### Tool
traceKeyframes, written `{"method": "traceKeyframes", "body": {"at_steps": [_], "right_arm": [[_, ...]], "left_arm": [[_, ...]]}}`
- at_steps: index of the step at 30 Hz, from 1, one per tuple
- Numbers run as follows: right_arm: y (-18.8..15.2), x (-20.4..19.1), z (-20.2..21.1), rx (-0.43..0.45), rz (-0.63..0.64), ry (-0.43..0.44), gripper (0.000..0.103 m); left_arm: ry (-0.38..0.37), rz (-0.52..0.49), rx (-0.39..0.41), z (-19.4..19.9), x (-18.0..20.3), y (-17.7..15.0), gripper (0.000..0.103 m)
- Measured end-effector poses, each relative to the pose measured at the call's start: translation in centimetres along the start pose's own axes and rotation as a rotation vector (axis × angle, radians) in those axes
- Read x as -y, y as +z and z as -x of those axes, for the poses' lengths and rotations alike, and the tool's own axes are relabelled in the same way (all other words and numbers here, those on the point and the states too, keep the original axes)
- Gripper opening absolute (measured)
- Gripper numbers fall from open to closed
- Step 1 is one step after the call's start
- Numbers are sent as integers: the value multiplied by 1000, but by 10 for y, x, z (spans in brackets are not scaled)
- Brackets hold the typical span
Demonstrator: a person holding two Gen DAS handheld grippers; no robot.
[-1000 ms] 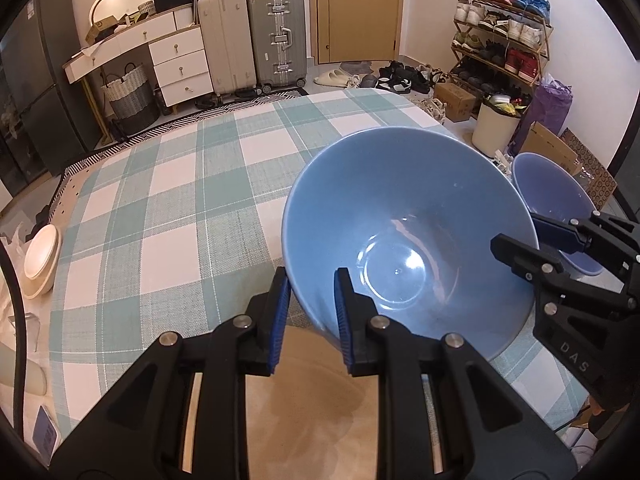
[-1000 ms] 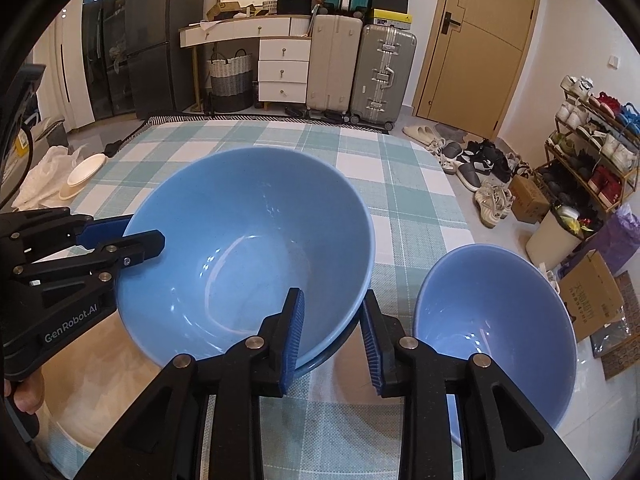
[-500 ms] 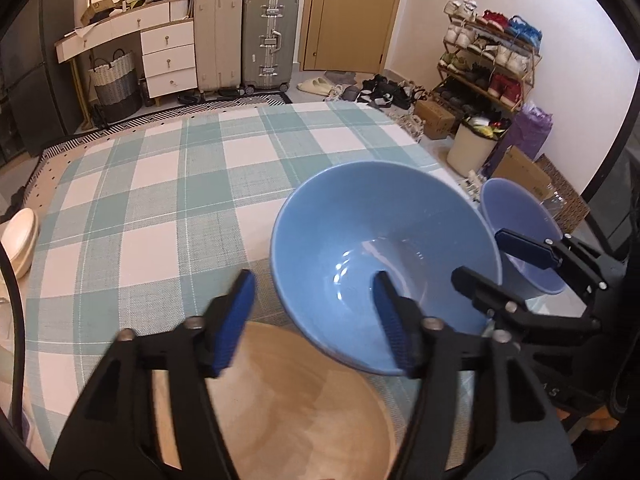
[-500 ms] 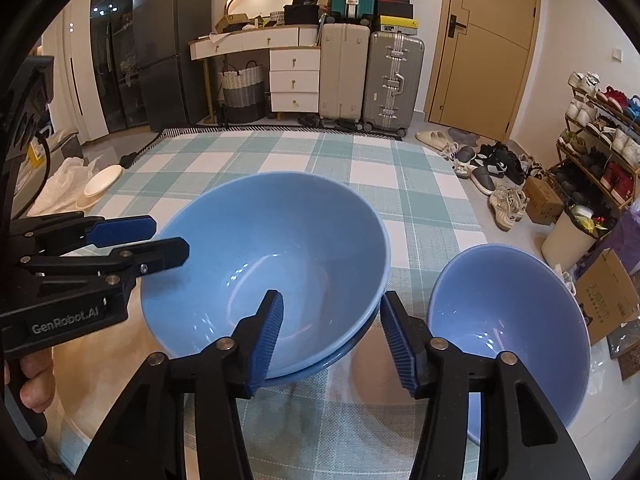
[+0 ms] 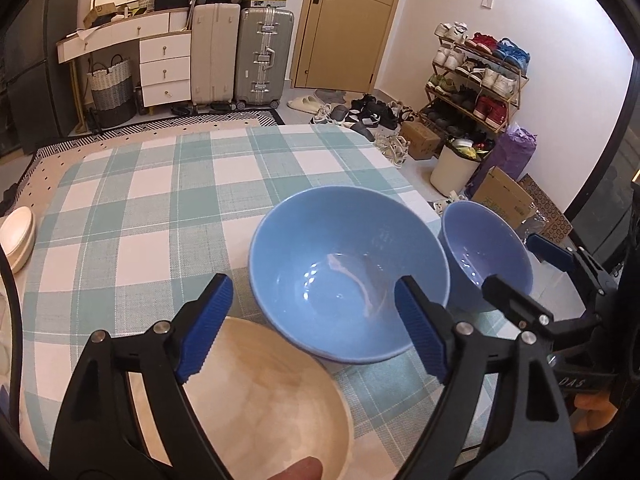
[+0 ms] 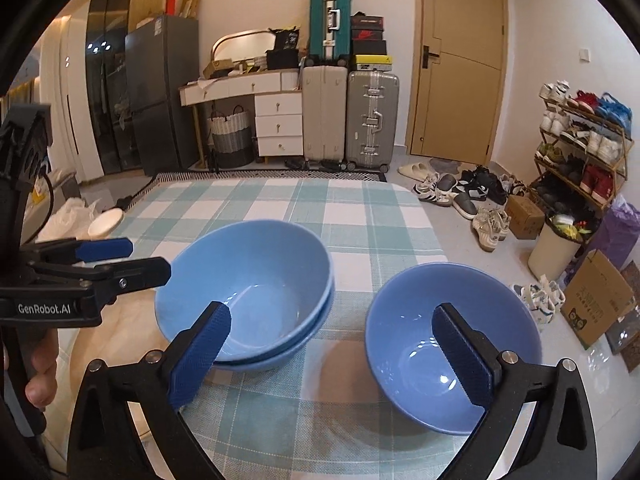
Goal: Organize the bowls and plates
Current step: 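Move both tools to the next light-blue bowl and close on its rim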
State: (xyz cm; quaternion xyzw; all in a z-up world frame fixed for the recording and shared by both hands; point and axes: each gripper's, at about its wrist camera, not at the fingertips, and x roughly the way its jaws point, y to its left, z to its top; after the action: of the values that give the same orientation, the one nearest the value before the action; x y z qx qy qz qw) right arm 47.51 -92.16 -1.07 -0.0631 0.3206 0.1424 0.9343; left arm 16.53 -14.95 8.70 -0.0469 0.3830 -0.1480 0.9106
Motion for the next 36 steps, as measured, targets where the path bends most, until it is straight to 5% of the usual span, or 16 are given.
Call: {"method": "traceKeyframes", "body": {"at_steps": [7,10,36], "right_arm": [[-4,33,32,30,-46,-23,103],[-5,50,42,39,-69,-34,103],[-32,169,50,-33,-298,-145,103]], "left_arm": [[-15,-44,-1,3,31,-3,83],[-21,-54,4,1,44,-4,102],[-164,-172,-57,-36,168,-6,101]]}}
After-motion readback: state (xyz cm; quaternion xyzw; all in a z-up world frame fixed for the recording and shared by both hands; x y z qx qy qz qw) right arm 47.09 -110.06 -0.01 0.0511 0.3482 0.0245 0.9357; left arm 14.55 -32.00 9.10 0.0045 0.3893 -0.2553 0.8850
